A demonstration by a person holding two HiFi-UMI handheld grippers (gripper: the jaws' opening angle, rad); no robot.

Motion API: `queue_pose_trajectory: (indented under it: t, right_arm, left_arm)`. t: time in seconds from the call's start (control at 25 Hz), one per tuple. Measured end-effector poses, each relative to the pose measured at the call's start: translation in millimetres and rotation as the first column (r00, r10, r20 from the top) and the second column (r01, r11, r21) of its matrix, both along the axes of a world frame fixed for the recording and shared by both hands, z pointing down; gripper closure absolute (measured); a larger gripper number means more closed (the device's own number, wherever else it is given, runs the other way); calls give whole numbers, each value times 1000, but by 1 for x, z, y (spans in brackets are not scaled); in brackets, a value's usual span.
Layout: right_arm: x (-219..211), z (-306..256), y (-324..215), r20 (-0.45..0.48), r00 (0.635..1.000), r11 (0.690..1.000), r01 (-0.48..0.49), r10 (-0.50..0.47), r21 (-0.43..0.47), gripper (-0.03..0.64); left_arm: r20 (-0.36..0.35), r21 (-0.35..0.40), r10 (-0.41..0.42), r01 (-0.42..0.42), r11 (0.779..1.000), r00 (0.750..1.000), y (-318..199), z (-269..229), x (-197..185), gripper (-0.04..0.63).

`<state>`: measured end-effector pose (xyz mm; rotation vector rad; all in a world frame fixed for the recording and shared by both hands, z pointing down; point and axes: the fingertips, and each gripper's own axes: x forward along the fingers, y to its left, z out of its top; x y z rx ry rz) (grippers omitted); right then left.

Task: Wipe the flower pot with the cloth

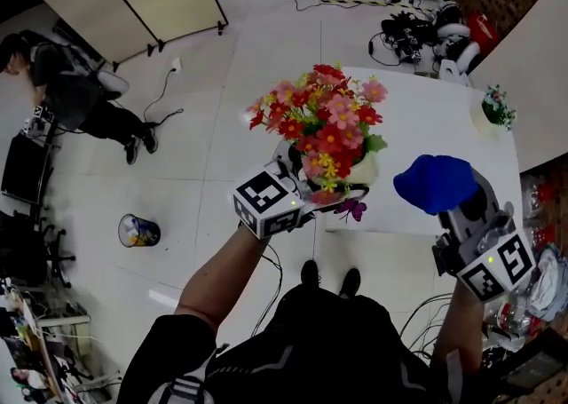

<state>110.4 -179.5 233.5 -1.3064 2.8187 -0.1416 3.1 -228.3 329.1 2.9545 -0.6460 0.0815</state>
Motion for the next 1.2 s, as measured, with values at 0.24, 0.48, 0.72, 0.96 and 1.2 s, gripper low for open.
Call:
queue_pose_trajectory:
  t: [0.24,0.48,0.72,0.96,1.2]
  right_arm:
    - [-47,-42,12,-30,992,991,125,-124,42,526]
    - [-66,-52,23,-90,980,982,185,-180,48,526]
    - [-64,-61,27,-78,982,983,177,-173,47,526]
    - [-61,-62,26,-57,980,981,193,-190,37,526]
    - [-47,-65,24,-39,986,986,162,-160,41,526]
  left_arm:
    - [29,73,-16,14,997,999,-6,-79,12,5]
    - [44,90,-87,83,992,995,0,-107,23,5]
    - [39,123,-52,47,991,998,20,-116,26,6]
    - [-10,112,-21,22,993,1000,27,-118,20,8]
    - [-22,155,-1,4,988,1000,47,-123,12,8]
